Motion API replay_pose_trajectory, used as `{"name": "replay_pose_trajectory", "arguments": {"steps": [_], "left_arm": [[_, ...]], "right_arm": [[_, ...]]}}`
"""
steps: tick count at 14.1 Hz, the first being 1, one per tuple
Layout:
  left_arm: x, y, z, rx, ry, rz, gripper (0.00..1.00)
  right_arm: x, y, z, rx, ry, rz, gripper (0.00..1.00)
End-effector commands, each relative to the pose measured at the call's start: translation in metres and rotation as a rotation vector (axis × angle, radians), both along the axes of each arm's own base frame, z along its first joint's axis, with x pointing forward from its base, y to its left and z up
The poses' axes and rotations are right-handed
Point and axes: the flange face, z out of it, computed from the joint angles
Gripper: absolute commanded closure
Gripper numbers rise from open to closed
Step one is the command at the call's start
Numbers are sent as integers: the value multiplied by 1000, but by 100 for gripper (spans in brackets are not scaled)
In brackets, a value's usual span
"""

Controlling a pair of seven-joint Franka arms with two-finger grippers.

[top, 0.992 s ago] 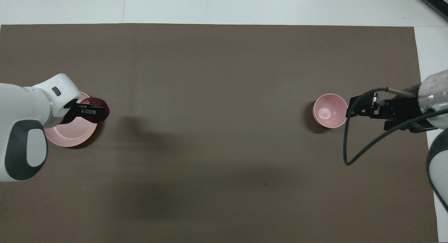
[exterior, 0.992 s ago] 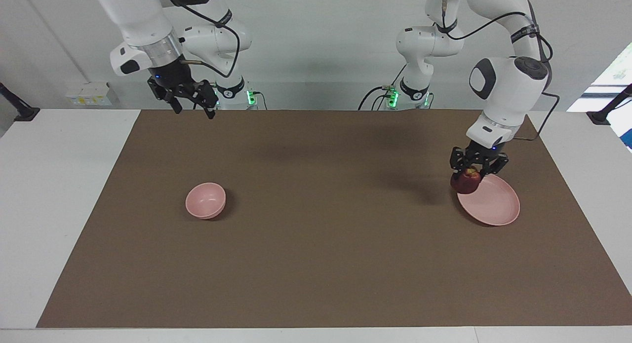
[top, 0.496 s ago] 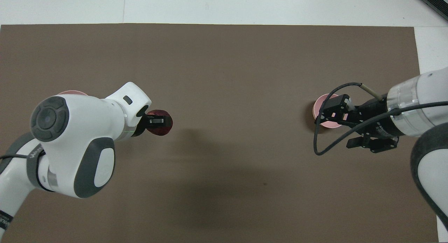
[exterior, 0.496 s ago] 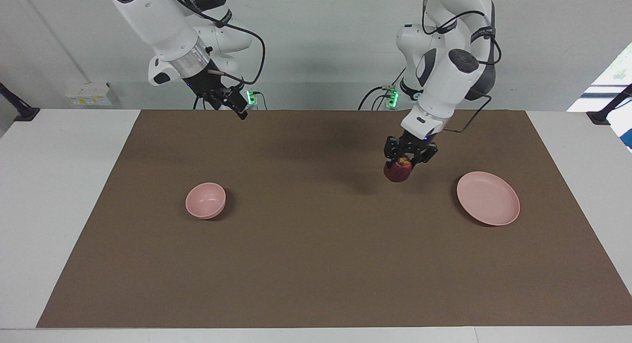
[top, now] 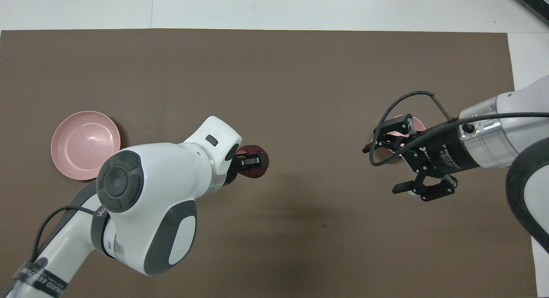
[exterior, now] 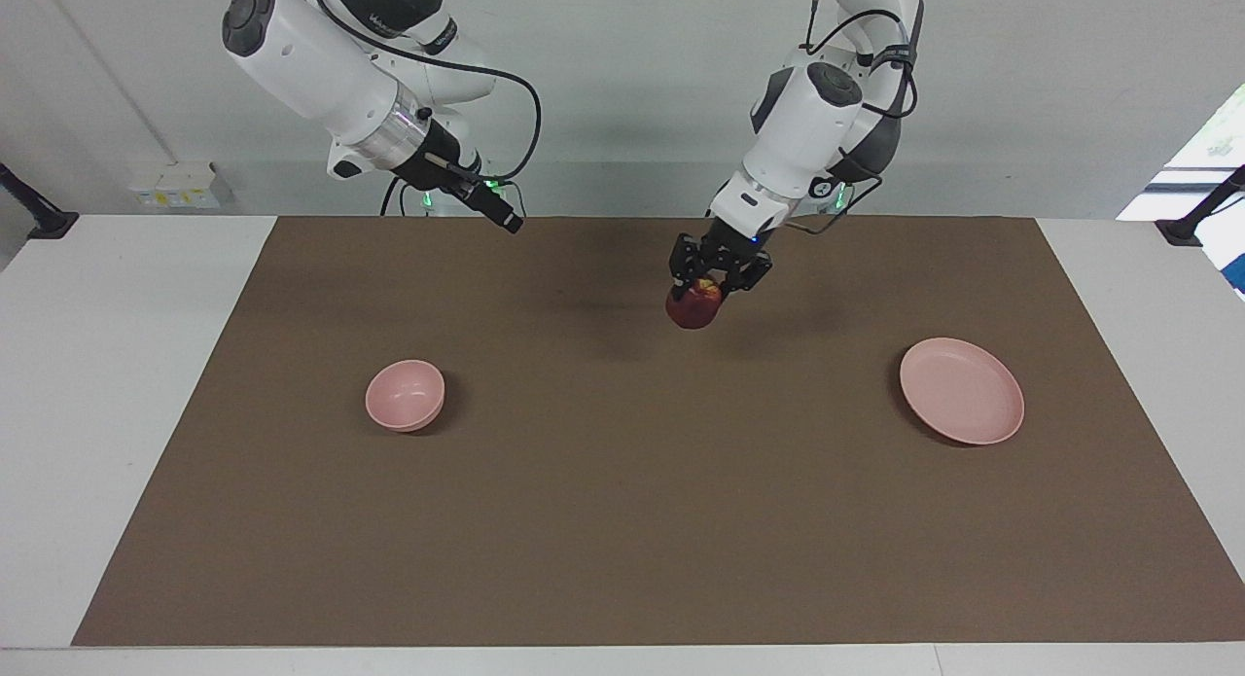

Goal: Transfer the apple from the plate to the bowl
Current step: 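Lift the apple with the left gripper while the right gripper reaches toward it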

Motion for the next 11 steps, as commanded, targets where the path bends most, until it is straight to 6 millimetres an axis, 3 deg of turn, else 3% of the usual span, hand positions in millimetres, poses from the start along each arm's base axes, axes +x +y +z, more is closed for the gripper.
{"name": "replay_pose_trajectory", "arguments": {"steps": [1, 6, 9, 11], "left_arm": [[-17, -37, 21, -111, -32, 45, 100], [-36, -81, 46, -223, -113, 62, 100], [-44, -93, 55, -269, -175, 60, 100], [-48, -99, 59, -281, -187, 52, 100]], "right_arm": [[9, -6, -15, 73, 84, -122, 0], [16, -15, -41, 178, 219, -257, 0], [13, -12, -53, 253, 258, -272, 0], [17, -21, -52, 298, 255, -298, 0]]}}
